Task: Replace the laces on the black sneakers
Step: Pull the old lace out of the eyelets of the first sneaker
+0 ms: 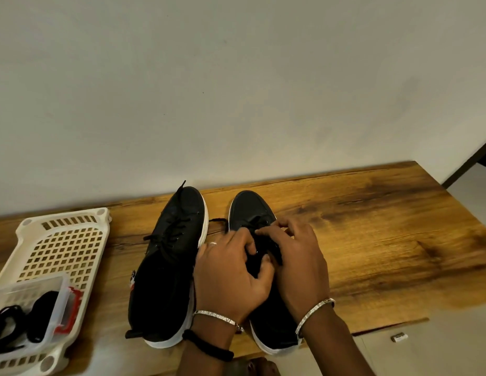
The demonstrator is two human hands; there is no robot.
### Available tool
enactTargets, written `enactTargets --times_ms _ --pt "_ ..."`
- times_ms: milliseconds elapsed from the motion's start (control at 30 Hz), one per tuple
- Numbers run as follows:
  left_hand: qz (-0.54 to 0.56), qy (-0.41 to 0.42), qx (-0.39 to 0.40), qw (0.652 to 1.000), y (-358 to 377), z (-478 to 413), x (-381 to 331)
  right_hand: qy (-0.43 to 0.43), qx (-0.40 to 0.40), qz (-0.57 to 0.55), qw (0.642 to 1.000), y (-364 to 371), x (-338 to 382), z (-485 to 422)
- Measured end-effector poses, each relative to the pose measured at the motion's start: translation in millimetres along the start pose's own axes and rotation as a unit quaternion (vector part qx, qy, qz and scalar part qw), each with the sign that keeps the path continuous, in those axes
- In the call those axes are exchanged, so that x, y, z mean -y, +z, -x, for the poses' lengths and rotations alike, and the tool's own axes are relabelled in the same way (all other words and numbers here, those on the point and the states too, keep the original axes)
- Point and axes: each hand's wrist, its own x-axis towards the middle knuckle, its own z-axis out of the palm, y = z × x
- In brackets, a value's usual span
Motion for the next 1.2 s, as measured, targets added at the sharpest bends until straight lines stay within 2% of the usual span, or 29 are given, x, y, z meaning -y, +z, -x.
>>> enactTargets --times_ms 167,400,467,533,567,633,667,700,733,800,867,900,933,967,1033,1133,1200 --pt "-0.004 0.017 0.021 1.000 -3.3 3.6 6.0 -0.023 -0.018 0.055 0.998 1.0 -0.9 -3.2" --pt "0.072 -0.018 -0.002 0.997 -0.7 3.4 14.4 -0.036 -0.038 0.051 0.997 5.2 -0.1 -2.9" --pt "0.068 -0.015 -0.002 0.998 0.1 3.0 13.2 -0.017 -0.038 0.009 0.999 6.7 0.6 -2.3" --pt "0.058 -0.006 0.003 0.998 0.4 2.9 12.7 0.085 -0.058 -0.141 0.985 8.2 2.5 -1.3" --pt "0.058 -0.004 0.006 0.998 0.5 2.7 13.2 0.173 -0.070 -0.269 0.945 7.6 2.7 -3.1" --pt "0.064 -0.005 0.008 0.998 1.0 2.7 15.3 0.333 -0.060 -0.509 0.791 1.0 3.8 -8.3" --pt "0.067 -0.006 0.007 0.998 1.4 2.9 16.1 0.372 -0.044 -0.562 0.738 -2.7 1.8 -10.0" --pt "0.068 -0.008 0.008 0.998 2.1 2.9 16.9 0.386 -0.026 -0.570 0.725 -6.1 0.4 -11.7" --pt "0.067 -0.010 0.009 0.998 2.8 3.0 17.4 0.379 -0.009 -0.557 0.739 -8.2 -1.1 -12.7" --pt "0.060 -0.011 0.014 0.998 4.6 3.3 18.8 0.319 0.008 -0.478 0.818 -10.4 -2.0 -12.5" --pt "0.056 -0.010 0.019 0.998 5.6 3.3 20.6 0.194 0.010 -0.341 0.920 -9.4 -2.3 -10.5" --pt "0.059 -0.010 0.020 0.998 5.9 3.0 21.7 0.113 0.013 -0.260 0.959 -7.7 -2.1 -9.4" --pt "0.065 -0.009 0.022 0.998 5.9 2.6 22.6 0.042 0.018 -0.177 0.983 -5.0 -2.3 -7.7" --pt "0.071 -0.008 0.023 0.997 6.0 2.3 23.5 -0.008 0.017 -0.100 0.995 -2.1 -2.1 -6.1" --pt "0.082 -0.004 0.025 0.996 5.9 1.8 25.2 -0.049 -0.009 0.003 0.999 4.0 -2.7 -3.2" --pt "0.087 -0.001 0.018 0.996 5.6 0.8 26.7 -0.085 -0.065 0.047 0.993 5.3 0.1 -0.9" --pt "0.091 -0.006 0.014 0.996 5.6 0.6 26.6 -0.073 -0.075 0.025 0.994 4.6 1.9 -0.3"
